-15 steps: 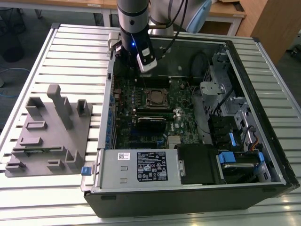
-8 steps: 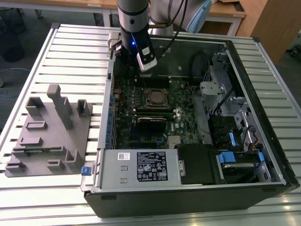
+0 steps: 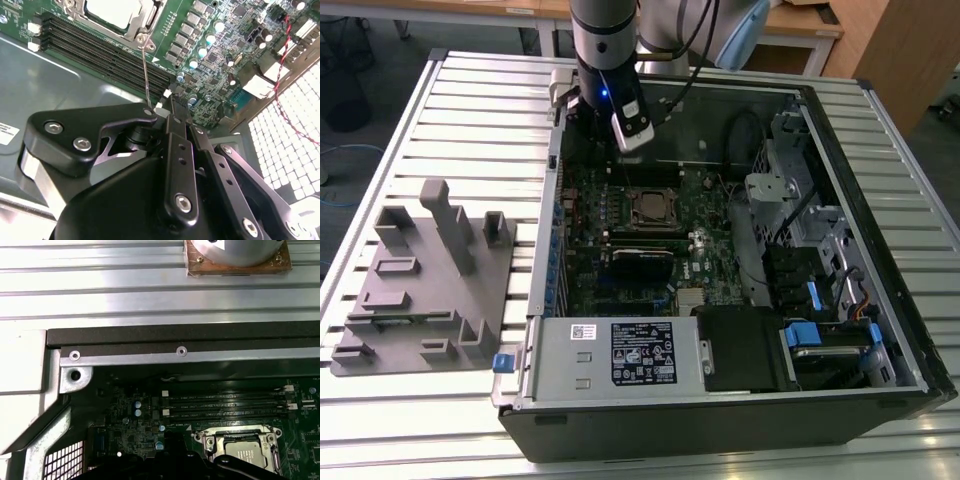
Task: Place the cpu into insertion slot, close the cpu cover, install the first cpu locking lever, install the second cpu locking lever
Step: 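Install the first cpu locking lever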
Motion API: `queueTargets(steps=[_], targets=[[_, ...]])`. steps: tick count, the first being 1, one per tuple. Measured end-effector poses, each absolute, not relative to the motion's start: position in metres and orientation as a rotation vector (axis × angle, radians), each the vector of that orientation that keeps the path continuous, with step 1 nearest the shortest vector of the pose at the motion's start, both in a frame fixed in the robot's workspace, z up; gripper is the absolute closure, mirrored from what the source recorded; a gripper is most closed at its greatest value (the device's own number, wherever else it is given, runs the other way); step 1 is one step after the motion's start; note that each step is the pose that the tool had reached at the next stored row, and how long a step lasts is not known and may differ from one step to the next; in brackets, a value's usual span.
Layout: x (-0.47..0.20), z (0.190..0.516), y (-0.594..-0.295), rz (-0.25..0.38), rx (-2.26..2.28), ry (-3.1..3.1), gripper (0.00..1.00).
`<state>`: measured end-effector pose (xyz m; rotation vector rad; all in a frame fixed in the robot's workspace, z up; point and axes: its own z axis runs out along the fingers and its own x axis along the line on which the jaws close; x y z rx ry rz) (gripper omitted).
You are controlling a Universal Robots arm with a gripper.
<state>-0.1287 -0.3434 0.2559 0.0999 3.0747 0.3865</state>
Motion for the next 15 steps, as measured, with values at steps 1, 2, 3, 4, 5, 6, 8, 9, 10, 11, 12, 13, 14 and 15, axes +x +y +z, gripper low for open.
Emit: queueTargets(steps=[1,2,3,4,5,6,8,9,10,11,12,13,14,15], targets=[[-0.128,0.256,-0.343,0.386,0.1,3.075,0.9],[-0.128,0.256,-0.343,0.386,0.1,3.075,0.9],[-0.127,0.256,-0.343,0.386,0.1,3.075,0.9],[-0.126,0.256,-0.343,0.386,0.1,3.075,0.9],[-0.126,0.256,-0.343,0.386,0.1,3.075,0.9],[-0.125,0.256,-0.343,0.387,0.1,3.075,0.9],[-0.123,0.256,-0.343,0.386,0.1,3.075,0.9],[-0.122,0.256,-0.343,0.387,0.1,3.075,0.9],[-0.121,0.256,-0.343,0.387,0.1,3.075,0.9],[-0.12,0.256,-0.343,0.386,0.1,3.075,0.9],[-0.119,0.256,-0.343,0.387,0.1,3.075,0.9],[-0.118,0.256,-0.343,0.386,0.1,3.075,0.9],[-0.115,0.256,-0.343,0.387,0.1,3.075,0.9],[-0.114,0.256,-0.343,0.386,0.1,3.075,0.9]])
